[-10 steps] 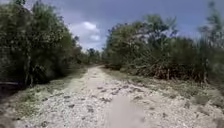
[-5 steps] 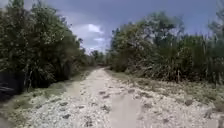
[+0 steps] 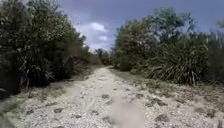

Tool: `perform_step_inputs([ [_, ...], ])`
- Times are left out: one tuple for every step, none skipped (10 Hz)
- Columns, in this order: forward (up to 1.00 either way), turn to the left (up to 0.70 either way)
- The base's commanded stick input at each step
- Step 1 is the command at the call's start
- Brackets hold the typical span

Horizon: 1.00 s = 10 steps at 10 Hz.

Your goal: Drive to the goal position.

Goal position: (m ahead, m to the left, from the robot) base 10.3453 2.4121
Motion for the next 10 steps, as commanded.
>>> perform_step_inputs([
  [0.50, 0.00],
  [0.50, 0.00],
  [0.50, 0.00],
  [0.50, 0.00],
  [0.50, 0.00],
  [0.50, 0.00],
  [0.50, 0.00],
  [0.50, 0.00],
  [0.50, 0.00],
  [0.50, 0.00],
])
